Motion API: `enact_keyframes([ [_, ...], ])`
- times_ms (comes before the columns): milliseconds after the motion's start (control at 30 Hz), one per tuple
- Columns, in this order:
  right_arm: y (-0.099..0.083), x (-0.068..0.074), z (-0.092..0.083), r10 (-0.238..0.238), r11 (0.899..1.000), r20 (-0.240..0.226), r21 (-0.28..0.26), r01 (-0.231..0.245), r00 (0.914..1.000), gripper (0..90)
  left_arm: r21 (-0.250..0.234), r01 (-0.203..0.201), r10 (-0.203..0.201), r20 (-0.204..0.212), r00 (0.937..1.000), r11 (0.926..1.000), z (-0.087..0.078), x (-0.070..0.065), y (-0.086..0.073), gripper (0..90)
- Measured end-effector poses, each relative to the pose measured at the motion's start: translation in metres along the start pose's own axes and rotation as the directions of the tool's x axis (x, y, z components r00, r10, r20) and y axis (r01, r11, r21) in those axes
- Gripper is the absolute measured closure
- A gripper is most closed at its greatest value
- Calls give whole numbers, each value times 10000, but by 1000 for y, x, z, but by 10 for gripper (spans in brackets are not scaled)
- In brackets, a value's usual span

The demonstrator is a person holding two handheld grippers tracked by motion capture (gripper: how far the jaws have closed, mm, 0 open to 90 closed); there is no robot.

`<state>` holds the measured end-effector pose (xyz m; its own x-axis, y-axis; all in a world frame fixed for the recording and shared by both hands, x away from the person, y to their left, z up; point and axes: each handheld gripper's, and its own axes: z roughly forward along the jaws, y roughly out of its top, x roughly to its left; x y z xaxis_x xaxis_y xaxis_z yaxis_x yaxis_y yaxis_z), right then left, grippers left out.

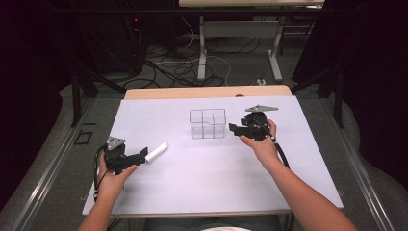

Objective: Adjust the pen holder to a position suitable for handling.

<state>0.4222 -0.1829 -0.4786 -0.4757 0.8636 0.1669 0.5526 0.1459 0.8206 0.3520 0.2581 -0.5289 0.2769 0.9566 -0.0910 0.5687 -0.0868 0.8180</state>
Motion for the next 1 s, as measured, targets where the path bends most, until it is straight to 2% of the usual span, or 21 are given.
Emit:
enact_keyframes([
  [400, -23, -15, -27, -175, 9994, -46, 294, 177, 9998, 150, 42, 65, -65, -83, 9999, 10000, -1, 1, 0, 51],
  [500, -30, -20, -33, -98, 9995, 156, 308, 93, 9998, 139, 51, 58, -58, -85, 9999, 10000, -1, 1, 0, 52],
  [667, -43, -31, -43, 242, 9993, 225, 266, -248, 9995, 2, 71, 65, -64, -103, 9999, 10000, -1, 1, 0, 54],
  [700, -49, -35, -47, 370, 9987, 417, 345, -384, 9984, 0, 66, 116, -116, -100, 9999, 9999, -1, 1, -1, 54],
  [867, -60, -43, -55, 755, 9954, 742, 542, -796, 9944, 0, 23, 193, -193, -124, 9997, 9998, -2, 3, 0, 56],
  [1000, -71, -53, -63, 849, 9945, 1205, 515, -916, 9891, 0, 53, 234, -233, -134, 9996, 9997, -3, 4, 0, 56],
])
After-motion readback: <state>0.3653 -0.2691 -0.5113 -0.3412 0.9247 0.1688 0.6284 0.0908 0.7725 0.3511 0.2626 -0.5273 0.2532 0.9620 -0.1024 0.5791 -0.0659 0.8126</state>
